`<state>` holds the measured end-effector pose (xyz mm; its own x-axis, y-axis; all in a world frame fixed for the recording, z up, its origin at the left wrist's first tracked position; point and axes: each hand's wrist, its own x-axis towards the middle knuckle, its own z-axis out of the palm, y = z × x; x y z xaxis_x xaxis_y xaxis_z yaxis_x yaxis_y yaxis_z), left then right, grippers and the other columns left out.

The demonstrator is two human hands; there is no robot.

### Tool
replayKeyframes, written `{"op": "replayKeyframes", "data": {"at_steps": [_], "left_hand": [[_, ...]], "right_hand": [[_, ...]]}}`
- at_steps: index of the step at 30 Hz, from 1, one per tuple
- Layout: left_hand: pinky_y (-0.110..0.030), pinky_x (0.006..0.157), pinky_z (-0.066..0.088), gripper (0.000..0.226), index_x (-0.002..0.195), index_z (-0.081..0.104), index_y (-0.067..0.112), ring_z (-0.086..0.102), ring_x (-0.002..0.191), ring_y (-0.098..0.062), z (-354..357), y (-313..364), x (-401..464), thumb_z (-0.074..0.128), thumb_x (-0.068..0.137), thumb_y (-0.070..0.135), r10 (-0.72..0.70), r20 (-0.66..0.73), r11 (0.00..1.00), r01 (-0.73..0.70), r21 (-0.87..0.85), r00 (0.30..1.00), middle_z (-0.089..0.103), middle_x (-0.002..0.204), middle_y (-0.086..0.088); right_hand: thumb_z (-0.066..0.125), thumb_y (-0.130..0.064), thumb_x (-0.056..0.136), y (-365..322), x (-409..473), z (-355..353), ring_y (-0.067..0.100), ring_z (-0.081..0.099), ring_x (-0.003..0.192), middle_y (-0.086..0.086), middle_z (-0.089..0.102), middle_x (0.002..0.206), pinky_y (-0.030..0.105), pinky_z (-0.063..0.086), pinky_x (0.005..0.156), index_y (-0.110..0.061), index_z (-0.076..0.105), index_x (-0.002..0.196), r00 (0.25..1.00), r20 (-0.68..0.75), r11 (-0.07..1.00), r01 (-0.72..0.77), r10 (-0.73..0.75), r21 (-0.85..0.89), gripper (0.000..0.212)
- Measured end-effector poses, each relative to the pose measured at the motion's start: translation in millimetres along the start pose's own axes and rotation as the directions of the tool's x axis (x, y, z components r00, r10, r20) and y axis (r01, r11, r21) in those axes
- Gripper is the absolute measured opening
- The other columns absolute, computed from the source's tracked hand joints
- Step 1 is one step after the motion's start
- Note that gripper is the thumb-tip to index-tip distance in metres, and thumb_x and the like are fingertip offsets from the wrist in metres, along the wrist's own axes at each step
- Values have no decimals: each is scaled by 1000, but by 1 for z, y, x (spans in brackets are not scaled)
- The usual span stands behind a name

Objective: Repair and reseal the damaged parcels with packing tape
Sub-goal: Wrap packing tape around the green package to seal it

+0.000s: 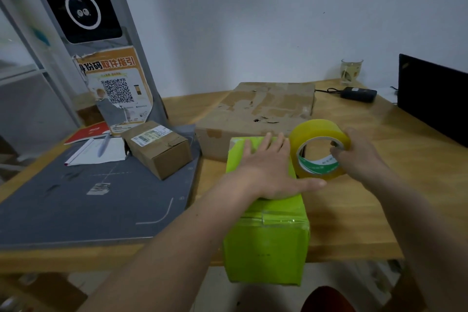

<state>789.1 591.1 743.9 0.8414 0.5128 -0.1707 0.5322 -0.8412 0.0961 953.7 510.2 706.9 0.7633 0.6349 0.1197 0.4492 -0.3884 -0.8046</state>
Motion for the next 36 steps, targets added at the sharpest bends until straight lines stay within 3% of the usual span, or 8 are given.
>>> {"op": "replayKeyframes", "data": {"at_steps": [6,11,16,21,25,30,33,36], "left_hand": [[-67,112,5,99,153,6,46,-12,149,-36,-3,-23,-1,51,73,82,-317,-33,929,303,-213,948,-14,163,-4],[-56,114,24,93,147,34,42,12,147,-36,-8,-36,-10,74,66,62,-386,-181,836,259,-484,905,9,162,-3],[-45,91,55,89,135,49,45,64,111,-23,8,-57,-17,79,52,47,-384,-133,268,-28,-963,914,57,134,1],[-24,72,55,49,129,54,35,67,92,-2,48,-72,-18,70,83,28,-448,-134,67,-116,-991,884,63,113,14],[-9,58,47,50,141,45,7,59,113,-30,48,-100,-3,53,92,-3,-390,-51,91,-17,-996,920,52,140,-18],[-49,94,52,63,126,61,15,67,105,-30,53,-125,-3,77,65,13,-321,-107,55,-94,-994,941,71,116,-8],[-50,94,52,69,132,55,10,65,109,-35,62,-132,-1,79,67,13,-255,-97,-66,-118,-991,962,68,121,-14],[-51,96,50,73,133,54,11,64,111,-36,67,-137,3,83,66,13,-207,-133,-35,-143,-989,969,67,122,-14]], "right_hand": [[52,-17,96,-3,-7,3,16,48,74,3,47,87,32,37,57,-13,45,115,998,54,999,37,-36,-21,20],[57,-26,94,-27,-13,0,22,52,88,3,52,96,36,42,69,-13,47,119,993,-22,993,117,-117,-2,30],[68,-25,84,-65,-21,2,14,55,94,-2,58,104,32,47,78,-19,51,114,931,-262,920,315,-252,234,35],[67,-22,85,-78,-23,48,20,56,89,4,56,98,32,45,69,-15,47,106,957,-106,926,287,-269,245,30],[61,-26,89,-86,-29,79,21,54,86,4,54,96,36,43,69,-11,45,106,967,37,945,238,-252,225,28],[56,-29,92,-102,-35,101,26,54,92,3,52,98,47,48,79,-15,38,110,946,178,958,244,-270,151,29],[53,-25,94,-106,-38,107,27,55,87,4,51,92,41,45,69,-13,35,107,948,182,964,248,-263,100,26],[53,-25,92,-103,-33,106,27,57,87,3,50,93,45,49,71,-15,35,107,949,170,963,255,-266,85,25]]}}
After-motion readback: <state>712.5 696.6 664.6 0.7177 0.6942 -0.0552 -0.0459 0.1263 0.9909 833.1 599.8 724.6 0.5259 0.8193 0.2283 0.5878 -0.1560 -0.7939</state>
